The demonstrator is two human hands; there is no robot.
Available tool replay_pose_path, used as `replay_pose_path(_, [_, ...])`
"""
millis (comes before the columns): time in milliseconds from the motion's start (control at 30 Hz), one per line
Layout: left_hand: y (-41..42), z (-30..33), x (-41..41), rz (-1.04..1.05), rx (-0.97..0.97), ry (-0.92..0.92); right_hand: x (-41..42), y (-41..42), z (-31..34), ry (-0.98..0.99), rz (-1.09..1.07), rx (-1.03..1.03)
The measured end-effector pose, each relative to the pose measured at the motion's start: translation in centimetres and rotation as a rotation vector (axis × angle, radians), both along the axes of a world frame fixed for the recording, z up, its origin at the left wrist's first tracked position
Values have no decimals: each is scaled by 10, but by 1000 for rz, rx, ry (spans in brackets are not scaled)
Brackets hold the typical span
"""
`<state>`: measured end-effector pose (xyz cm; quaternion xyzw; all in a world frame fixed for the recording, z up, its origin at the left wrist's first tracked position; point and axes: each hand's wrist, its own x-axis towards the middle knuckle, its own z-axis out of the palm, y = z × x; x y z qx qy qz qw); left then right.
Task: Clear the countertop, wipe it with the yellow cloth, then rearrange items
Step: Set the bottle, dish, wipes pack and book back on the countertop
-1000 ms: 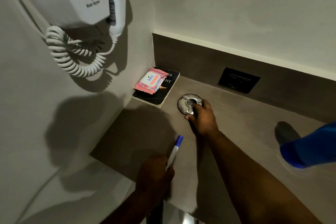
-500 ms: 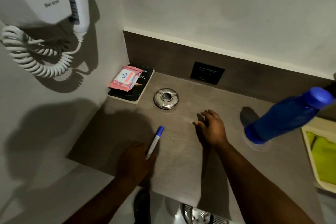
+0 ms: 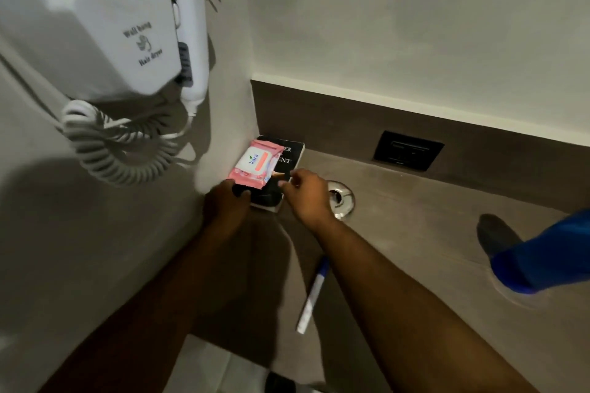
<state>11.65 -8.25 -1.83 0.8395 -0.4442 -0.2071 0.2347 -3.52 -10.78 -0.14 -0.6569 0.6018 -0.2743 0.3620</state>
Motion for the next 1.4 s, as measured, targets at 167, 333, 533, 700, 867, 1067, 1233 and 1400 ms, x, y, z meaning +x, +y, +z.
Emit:
replay_pose_path(167, [-23, -6, 0, 379, -78, 581, 49, -83, 4, 44, 56, 47])
replay_pose_path(333, [-24, -13, -6, 517, -160, 1011, 68, -144, -9, 460, 225, 98])
replay_pose_path(533, [-37, -7, 1, 602, -165, 1146, 60, -136, -39, 299, 161, 236])
replay_pose_path(700, [-33, 0, -30, 474, -207, 1096, -8, -83, -24, -404, -218, 372])
replay_pose_path(867, [-47, 21, -128, 189, -139, 1233, -130, -31, -2, -462, -528, 259])
replay_pose_path(1067, [-44, -11, -220, -80, -16, 902, -243, 19, -15, -336, -751, 297])
replay_pose_path(1233, [-29, -50, -257, -178, 102, 761, -278, 51, -45, -305, -808, 312])
replay_pose_path(1400, [-27, -60, -253, -189, 96, 694, -270, 49, -52, -235, -772, 267])
